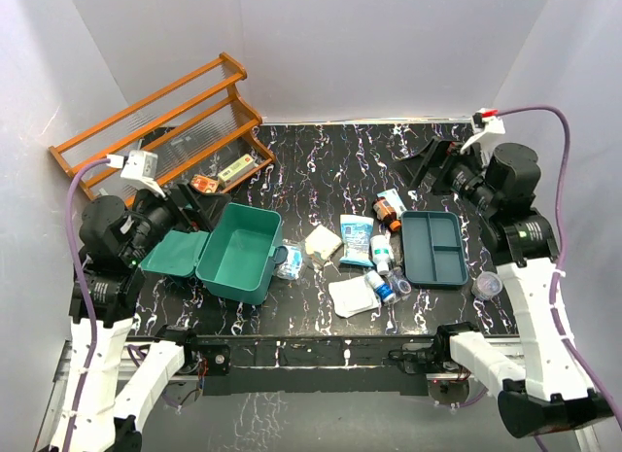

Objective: Organize the medicine kit

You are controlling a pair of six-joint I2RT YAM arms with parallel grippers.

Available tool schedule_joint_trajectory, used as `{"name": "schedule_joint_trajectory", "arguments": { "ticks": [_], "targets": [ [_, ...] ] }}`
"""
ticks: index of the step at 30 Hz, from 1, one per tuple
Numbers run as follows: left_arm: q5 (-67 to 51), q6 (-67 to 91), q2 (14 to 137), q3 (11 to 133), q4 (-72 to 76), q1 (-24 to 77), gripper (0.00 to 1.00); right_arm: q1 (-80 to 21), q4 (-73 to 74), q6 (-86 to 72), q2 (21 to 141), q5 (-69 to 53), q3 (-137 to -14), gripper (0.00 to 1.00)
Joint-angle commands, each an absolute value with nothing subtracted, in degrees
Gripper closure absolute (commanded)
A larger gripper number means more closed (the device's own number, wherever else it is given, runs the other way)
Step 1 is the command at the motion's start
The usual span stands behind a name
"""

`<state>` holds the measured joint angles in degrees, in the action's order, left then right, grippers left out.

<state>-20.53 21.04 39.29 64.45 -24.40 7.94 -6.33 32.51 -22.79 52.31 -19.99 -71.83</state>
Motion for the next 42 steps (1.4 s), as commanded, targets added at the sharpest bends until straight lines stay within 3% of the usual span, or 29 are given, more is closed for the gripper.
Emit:
{"name": "schedule_joint_trajectory", "arguments": {
  "ticks": [1,6,14,21,30,42],
  "targets": [
    [-23.29,23.12,40.73,62.00,-24.86,7.78,0.01,-6.25,25.67,-23.13,56.63,-27.55,-70.44,0.06],
    [-2.10,30.15,47.09,64.26,-38.31,7.75,0.04,-7.47,18.66,-26.85,63.06,-29.86,-67.16,0.12],
    [3.89,28.47,55.04,60.30,-41.67,7.73,0.15,-18.57,13.55,-29.48,73.06,-21.27,-65.81,0.17],
    [-0.53,19.99,61.66,55.59,-34.05,7.73,0.18,-21.11,10.05,-30.75,75.31,-21.01,-62.92,0.19],
    [3.53,12.52,70.03,55.54,-29.39,7.71,0.35,-21.44,10.00,-29.96,75.42,-17.05,-60.40,0.23],
    [-11.97,5.62,71.72,54.23,-18.83,7.89,0.66,-21.41,14.93,-25.86,77.01,-3.69,-58.85,0.33]
  ]
}}
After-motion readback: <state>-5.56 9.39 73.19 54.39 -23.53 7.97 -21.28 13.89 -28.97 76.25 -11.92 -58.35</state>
